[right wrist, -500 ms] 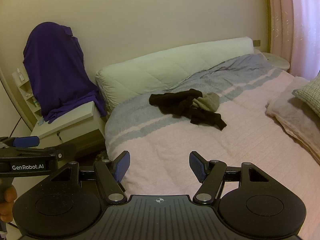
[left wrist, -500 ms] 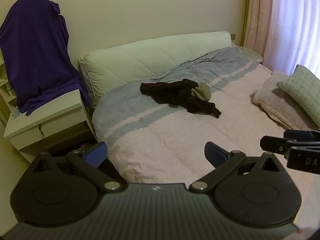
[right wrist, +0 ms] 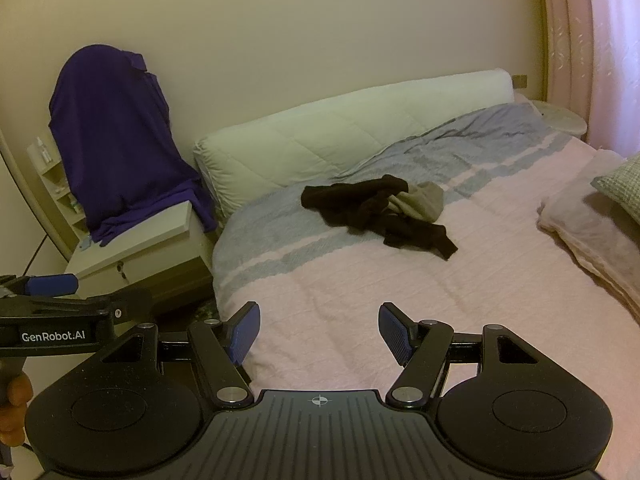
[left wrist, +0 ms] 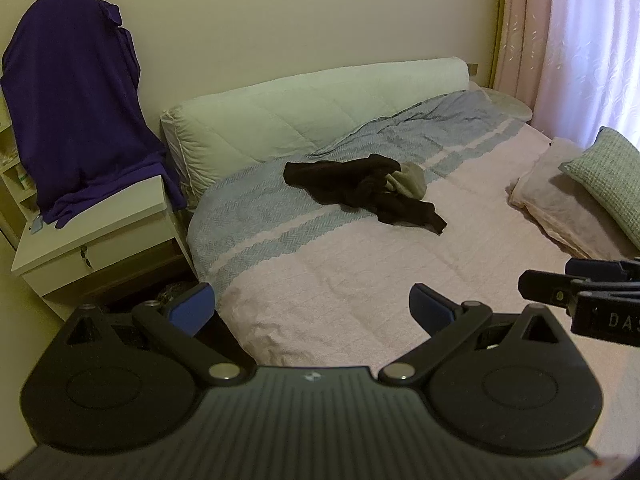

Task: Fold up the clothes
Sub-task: 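Move both grippers open toward the crumpled brown sweatshirt on the bed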

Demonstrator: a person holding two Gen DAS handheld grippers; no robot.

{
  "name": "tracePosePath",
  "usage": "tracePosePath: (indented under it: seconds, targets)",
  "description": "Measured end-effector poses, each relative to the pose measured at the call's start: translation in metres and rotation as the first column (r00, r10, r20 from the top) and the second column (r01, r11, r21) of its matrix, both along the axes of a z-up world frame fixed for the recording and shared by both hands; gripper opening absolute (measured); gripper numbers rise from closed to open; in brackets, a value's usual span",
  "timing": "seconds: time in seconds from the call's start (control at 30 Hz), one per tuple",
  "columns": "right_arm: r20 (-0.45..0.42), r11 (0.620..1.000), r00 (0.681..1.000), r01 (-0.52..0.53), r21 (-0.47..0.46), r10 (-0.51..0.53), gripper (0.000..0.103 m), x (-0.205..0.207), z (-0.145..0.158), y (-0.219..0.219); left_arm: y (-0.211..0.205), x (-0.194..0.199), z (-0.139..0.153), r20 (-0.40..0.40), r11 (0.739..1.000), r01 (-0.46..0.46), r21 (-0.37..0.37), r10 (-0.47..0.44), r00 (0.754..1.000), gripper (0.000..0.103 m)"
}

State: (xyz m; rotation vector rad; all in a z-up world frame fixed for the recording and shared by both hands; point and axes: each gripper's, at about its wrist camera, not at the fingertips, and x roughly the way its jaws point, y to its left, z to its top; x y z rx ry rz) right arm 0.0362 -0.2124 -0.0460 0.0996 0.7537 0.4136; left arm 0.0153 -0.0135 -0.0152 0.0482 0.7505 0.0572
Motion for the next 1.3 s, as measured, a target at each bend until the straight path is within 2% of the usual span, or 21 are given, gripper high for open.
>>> tracePosePath:
  seconds: [0.4,0.77,1.03,1.3]
  targets:
    - [-0.023,0.999,1.000,0.009,0.036,-0.008,0.063,0.020,-0.008,-0.013,-0.011,0.016,-0.001,-0.026,1.000,-0.002,0.025,0.003,1.000,0.102]
    - [-0.029,0.999,0.999,0.027,0.042,-0.026,0.063,0.047,-0.014,-0.009,-0.005,0.054,0.001,-0.027,0.999,0.012,0.033,-0.011,1.000,0.102]
    - [-0.047,0.996,0.995,0.086,0.023,-0.085,0.063,0.087,-0.025,0.003,0.009,0.106,-0.013,-0.052,0.998,0.066,0.014,-0.065,0.997,0.102]
    - [-0.106,0.984,0.978,0.181,-0.002,-0.180,0.063,0.154,-0.052,0.032,0.037,0.197,-0.047,-0.119,0.987,0.160,-0.031,-0.163,0.979,0.102]
